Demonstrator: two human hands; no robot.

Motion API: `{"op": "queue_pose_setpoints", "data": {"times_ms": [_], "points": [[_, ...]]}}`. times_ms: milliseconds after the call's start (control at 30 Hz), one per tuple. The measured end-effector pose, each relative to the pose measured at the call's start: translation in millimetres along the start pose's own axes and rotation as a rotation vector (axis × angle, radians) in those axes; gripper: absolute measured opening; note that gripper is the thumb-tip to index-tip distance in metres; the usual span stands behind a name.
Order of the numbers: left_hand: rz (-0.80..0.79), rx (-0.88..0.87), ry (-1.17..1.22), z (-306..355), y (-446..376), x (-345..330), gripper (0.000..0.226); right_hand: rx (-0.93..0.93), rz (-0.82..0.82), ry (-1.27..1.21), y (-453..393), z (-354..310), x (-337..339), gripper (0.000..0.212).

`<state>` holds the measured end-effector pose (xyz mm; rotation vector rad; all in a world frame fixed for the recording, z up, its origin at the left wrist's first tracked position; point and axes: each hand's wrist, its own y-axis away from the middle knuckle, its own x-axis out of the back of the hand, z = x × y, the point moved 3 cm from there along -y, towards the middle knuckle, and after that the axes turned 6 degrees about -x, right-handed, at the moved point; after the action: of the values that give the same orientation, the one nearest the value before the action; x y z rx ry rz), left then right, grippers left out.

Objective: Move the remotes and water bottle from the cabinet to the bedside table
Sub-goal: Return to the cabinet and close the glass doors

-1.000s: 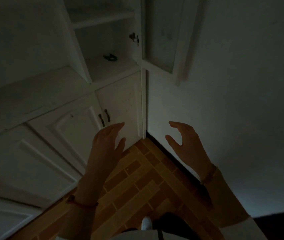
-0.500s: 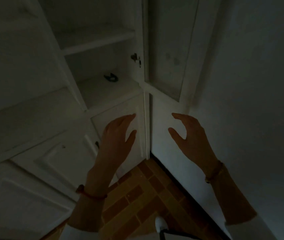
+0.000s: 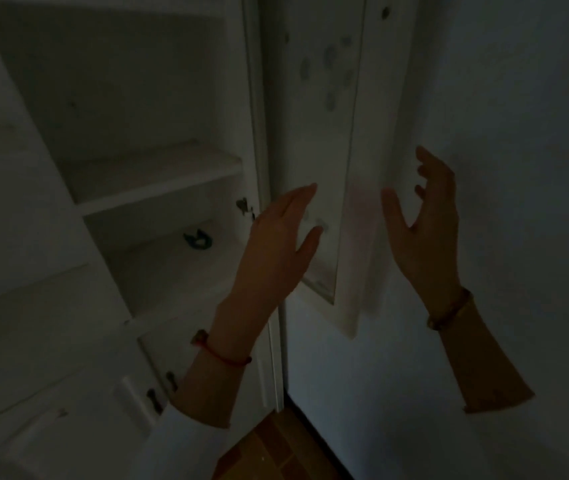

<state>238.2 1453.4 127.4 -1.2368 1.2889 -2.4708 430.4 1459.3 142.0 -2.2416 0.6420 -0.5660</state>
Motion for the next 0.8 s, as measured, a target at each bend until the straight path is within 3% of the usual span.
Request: {"op": "queue_pose_setpoints", "data": {"times_ms": [200,533,800], "points": [[0.004,-0.127,0.052,7,-48,-31,0.062,-0.036,-0.018,-0.019,-43,8,-17,0.054],[-0.052,-0.17,0.127,7,-59,-68,0.069,-0.079,-0.077,-0.051,-51,9,-33,0.044],[0.092,-0.137,0.139,6,-51,-47,0.069,0.005,-0.124,-0.115,-37,-1,-34,0.043]]}}
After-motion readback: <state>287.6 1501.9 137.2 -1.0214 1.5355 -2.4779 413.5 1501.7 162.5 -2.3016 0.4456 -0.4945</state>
